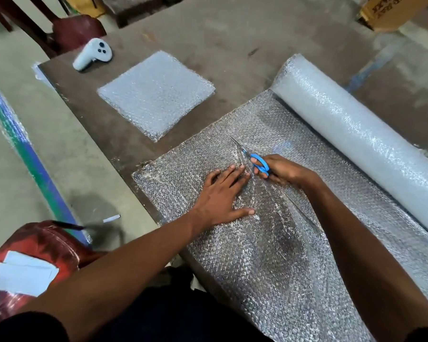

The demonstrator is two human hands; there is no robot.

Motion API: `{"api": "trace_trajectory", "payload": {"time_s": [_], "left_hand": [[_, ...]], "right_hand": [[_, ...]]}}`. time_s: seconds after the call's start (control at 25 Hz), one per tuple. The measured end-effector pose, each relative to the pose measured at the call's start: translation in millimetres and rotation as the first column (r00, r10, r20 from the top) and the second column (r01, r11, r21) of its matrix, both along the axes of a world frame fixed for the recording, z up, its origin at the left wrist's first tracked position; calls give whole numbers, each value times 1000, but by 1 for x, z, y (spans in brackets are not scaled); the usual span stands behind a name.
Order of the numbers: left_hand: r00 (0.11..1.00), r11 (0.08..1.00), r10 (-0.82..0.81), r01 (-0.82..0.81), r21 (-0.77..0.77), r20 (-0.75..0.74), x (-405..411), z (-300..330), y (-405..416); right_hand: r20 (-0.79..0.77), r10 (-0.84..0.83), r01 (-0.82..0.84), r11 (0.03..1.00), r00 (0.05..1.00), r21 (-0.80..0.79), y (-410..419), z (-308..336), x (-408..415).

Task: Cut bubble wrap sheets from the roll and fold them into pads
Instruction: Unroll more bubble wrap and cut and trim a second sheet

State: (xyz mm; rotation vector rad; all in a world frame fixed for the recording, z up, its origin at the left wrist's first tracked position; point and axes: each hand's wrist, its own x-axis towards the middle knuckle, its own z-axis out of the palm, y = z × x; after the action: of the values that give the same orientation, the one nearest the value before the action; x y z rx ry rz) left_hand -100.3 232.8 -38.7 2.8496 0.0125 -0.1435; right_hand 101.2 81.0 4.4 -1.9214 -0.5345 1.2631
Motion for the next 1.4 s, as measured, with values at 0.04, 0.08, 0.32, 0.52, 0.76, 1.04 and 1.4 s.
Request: {"api": "trace_trajectory", "payload": {"time_s": [0.04, 0.08, 0.32, 0.52, 0.76, 1.04, 1.4], "left_hand": [[1000, 1000, 8, -8, -22, -9, 1, 2, 1], [1000, 999, 18, -18, -41, -19, 2, 3, 3], [1000, 999, 12, -13, -30, -16, 2, 2, 4], [1000, 999, 14, -15, -40, -24, 2, 1, 5], [1000, 999, 23, -23, -40, -17, 1, 1, 5], [1000, 998, 23, -24, -62, -10, 0, 2, 5], [999, 999, 20, -21, -47, -27, 1, 1, 6]], "right_hand": [[8, 2, -2, 1000, 1000, 0, 3, 0, 0], [24, 8, -8, 1000, 1000, -5, 8, 0, 0], [37, 12, -11, 999, 999, -30, 33, 2, 4], [23, -7, 8, 999, 1000, -34, 50, 5, 5], [-23, -62, 61, 998, 998, -16, 71, 16, 6], [-3, -39, 39, 999, 999, -18, 91, 28, 12], [6, -6, 6, 1000, 1000, -16, 99, 31, 17]]}}
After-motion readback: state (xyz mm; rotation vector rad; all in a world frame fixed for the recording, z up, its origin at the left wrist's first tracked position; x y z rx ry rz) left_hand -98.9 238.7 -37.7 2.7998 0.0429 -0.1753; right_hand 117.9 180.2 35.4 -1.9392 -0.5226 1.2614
